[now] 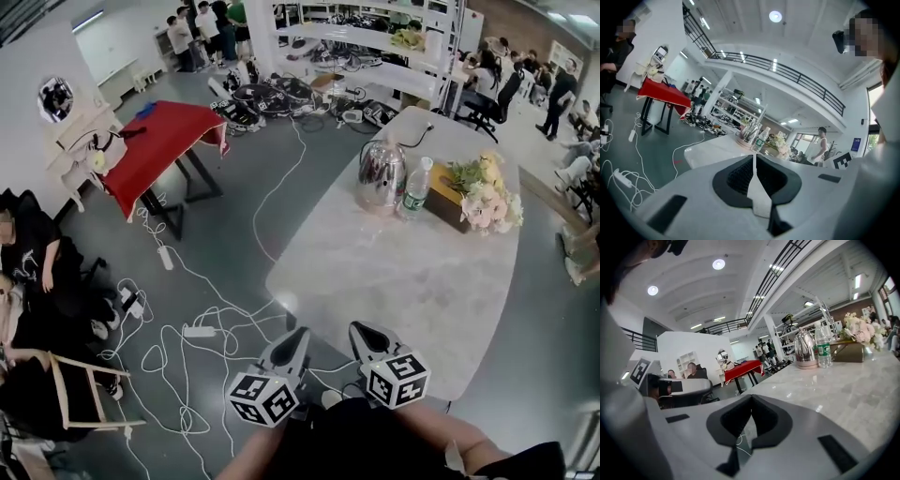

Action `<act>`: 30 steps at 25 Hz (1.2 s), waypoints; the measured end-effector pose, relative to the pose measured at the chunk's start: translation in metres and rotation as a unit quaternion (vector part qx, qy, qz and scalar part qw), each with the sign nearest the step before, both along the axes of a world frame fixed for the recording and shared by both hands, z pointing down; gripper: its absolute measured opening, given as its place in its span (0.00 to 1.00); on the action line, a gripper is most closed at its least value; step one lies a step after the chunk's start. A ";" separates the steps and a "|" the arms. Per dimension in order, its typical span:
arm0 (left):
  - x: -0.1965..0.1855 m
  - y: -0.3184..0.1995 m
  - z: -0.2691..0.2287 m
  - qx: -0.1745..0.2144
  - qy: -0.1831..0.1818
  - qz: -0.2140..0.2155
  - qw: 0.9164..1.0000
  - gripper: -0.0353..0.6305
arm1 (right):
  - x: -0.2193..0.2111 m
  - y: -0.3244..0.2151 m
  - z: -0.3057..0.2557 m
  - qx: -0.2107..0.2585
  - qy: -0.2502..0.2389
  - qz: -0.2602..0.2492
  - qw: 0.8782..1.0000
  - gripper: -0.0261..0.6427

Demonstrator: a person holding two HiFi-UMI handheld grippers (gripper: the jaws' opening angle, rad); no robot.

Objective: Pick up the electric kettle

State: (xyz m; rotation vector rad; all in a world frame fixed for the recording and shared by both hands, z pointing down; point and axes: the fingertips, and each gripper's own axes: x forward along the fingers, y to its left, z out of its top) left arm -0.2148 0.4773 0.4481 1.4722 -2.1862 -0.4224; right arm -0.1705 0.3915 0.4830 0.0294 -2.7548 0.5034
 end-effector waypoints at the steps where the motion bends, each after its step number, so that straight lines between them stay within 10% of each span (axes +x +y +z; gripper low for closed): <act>1: 0.001 -0.006 0.000 -0.001 0.004 0.008 1.000 0.09 | 0.002 -0.004 -0.002 -0.001 0.001 0.007 1.000 0.05; 30: -0.109 -0.165 0.008 -0.004 0.001 0.236 0.972 0.09 | -0.064 -0.108 0.007 -0.004 0.015 0.211 0.977 0.05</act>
